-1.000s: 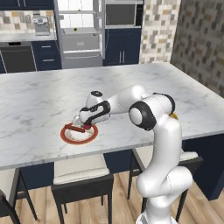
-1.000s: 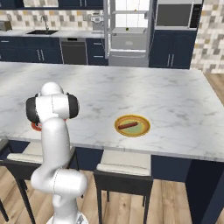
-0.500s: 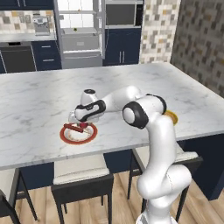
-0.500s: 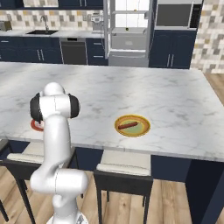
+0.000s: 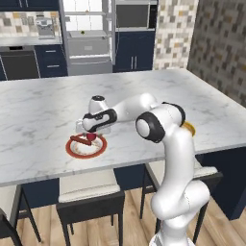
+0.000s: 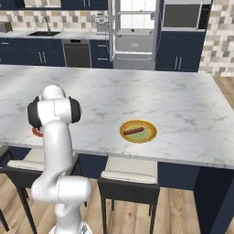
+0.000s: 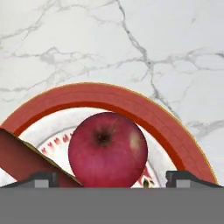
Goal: Pick up the pear and apple from the fridge and place one fruit on each plate on the dining counter.
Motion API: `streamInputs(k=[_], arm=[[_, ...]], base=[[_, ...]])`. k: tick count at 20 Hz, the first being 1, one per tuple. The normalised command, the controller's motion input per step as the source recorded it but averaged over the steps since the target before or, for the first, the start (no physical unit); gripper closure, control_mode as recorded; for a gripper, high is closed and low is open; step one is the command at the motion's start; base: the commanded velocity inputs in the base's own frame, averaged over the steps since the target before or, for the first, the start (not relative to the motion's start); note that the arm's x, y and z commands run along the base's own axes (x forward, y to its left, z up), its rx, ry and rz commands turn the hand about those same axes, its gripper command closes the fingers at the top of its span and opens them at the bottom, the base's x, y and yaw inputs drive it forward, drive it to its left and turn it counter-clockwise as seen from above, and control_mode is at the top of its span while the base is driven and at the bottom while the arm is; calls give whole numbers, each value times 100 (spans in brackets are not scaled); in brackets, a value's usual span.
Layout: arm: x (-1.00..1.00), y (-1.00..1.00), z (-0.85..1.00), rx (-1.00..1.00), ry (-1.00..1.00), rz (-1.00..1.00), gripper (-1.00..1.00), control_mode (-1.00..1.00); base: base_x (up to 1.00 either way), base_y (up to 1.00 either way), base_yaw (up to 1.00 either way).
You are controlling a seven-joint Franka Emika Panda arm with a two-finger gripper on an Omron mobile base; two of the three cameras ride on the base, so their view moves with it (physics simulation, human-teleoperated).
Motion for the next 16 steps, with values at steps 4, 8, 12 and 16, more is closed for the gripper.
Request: streamInputs(k=[4,8,12,16], arm=[[-99,-32,57,9,-15,-11,-100,-100],[-100,-74,23,8,-20,-13,-100,-100],[-100,-88,7,7,-23,-13,-100,-100],[-100,-89,14,0,-34,-7,-100,-100]], base=[[0,0,0],[0,0,0],[0,0,0],[0,0,0]])
